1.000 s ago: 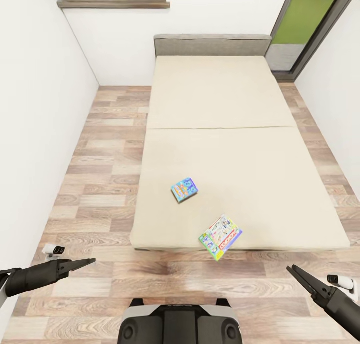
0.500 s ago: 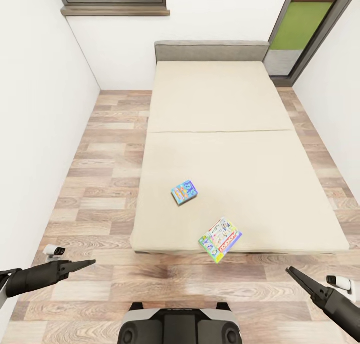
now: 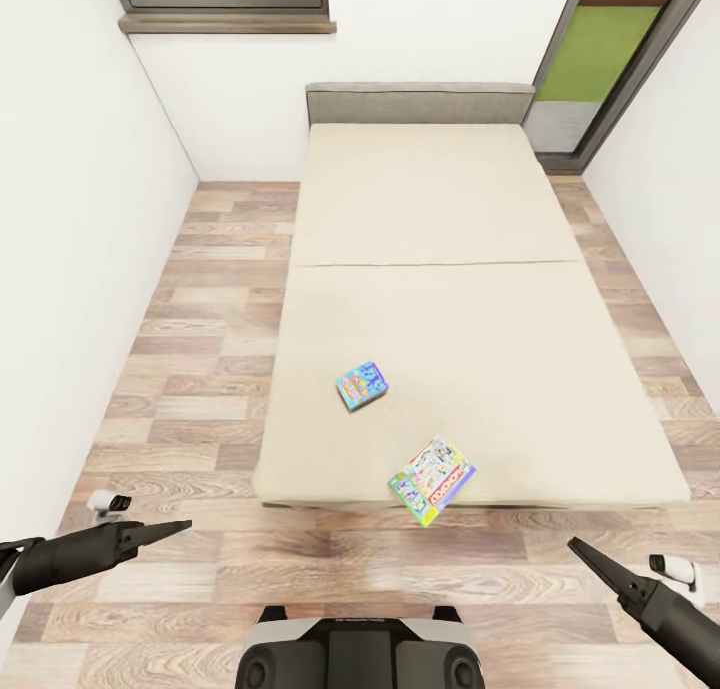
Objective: Put all the toys in the child's room - the three board games (two on the bed and one on the table), the two jigsaw puzzles on the table, and the tennis ball on the table - inside the toy box on the table in the child's room.
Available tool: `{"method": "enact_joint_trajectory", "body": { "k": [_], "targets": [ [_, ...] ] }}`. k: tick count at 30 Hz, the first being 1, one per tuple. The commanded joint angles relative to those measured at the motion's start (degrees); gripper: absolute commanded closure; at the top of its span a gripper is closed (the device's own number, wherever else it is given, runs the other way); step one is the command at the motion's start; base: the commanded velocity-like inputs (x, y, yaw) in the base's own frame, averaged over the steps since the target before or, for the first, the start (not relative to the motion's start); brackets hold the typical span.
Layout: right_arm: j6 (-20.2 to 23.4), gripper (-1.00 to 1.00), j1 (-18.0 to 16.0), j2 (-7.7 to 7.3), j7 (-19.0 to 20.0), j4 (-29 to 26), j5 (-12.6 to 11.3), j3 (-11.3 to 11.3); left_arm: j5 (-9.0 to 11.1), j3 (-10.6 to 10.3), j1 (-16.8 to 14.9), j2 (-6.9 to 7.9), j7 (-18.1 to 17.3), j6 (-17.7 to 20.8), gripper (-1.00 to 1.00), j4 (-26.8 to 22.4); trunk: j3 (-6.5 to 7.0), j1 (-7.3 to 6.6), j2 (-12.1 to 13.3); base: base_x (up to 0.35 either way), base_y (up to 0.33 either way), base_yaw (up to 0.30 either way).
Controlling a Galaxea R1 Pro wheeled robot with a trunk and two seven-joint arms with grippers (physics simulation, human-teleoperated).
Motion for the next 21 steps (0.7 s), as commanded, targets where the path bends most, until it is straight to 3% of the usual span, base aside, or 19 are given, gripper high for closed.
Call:
{"method": "enact_joint_trajectory", "body": {
  "k": [1,15,21],
  "targets": [
    [0.3,-1.00,0.0,0.02,-0.1,0.0,-0.3,0.0,0.0,0.0,0.0,0.01,-0.2,0.6,-1.00,0.0,-0.06,0.04,-0.1,0.000,-0.243,0.000],
    [0.3,-1.00,0.0,0.18,-0.1,0.0,-0.3,0.0,0.0,0.0,0.0,0.00,-0.2,0.6,-1.00,0.0,-0.06,0.04,-0.1,0.000,-0.285,0.000],
    [0.3,-1.00,0.0,0.19,-0.2,0.0,-0.3,0.0,0.0,0.0,0.0,-0.06,-0.2,0.7,-1.00,0.0,0.13,0.04,-0.1,0.000,-0.121,0.000]
  ]
}}
